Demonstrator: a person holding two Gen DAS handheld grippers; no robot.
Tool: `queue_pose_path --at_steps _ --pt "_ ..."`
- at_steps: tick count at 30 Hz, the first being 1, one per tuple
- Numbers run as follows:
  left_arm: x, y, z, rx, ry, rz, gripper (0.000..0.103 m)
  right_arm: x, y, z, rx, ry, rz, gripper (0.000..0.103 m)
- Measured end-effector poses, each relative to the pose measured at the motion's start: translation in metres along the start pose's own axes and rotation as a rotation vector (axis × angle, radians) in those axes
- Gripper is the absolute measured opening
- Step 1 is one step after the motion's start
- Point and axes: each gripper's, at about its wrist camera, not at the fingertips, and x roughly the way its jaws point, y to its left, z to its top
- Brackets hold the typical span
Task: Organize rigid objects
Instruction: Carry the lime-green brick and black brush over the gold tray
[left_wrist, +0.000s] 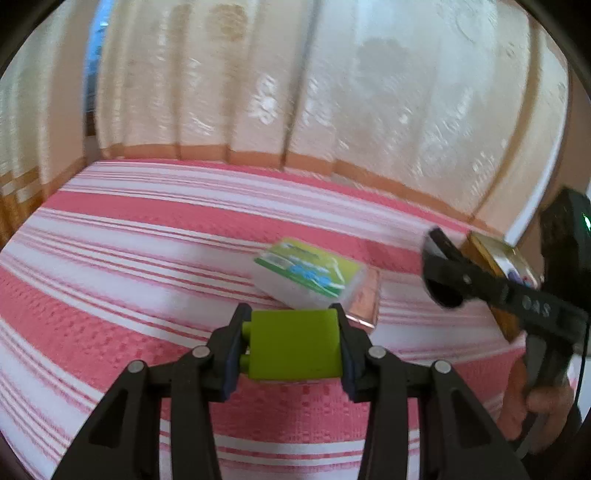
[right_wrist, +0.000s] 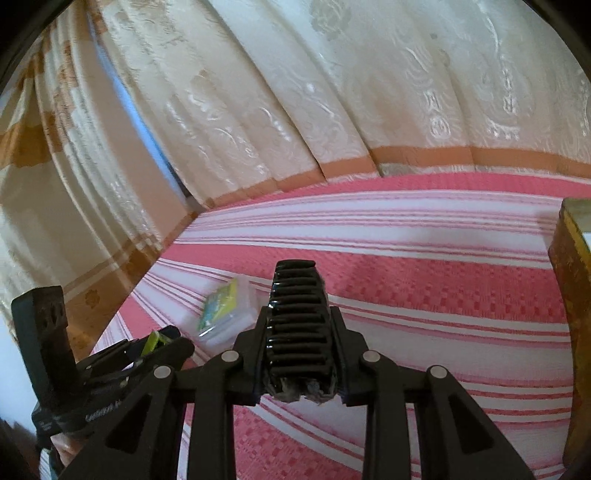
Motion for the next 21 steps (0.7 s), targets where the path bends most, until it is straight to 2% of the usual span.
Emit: queue_pose_path --at_steps 4,10,14,21 --pt "-0.006 -0.003 -0.001 -0.033 -0.060 0.021 0.042 -0.008 -0.002 -0.002 -0.021 -0.012 -0.008 0.031" --pt "-0.006 -0.030 -0.004 0.020 -0.113 0.056 0.042 -0.025 -0.016 -0.004 -0.014 -0.047 -0.017 0.031" --pt "0.001 -0.050 -0.008 0.039 -0.110 0.052 0.042 -0.038 -0.028 -0.005 -0.008 -0.067 -0.035 0.031" --pt "0.008 -0.083 -0.010 0.078 -0.119 0.099 0.042 -0.056 -0.044 -0.007 -0.015 -0.095 -0.066 0.031"
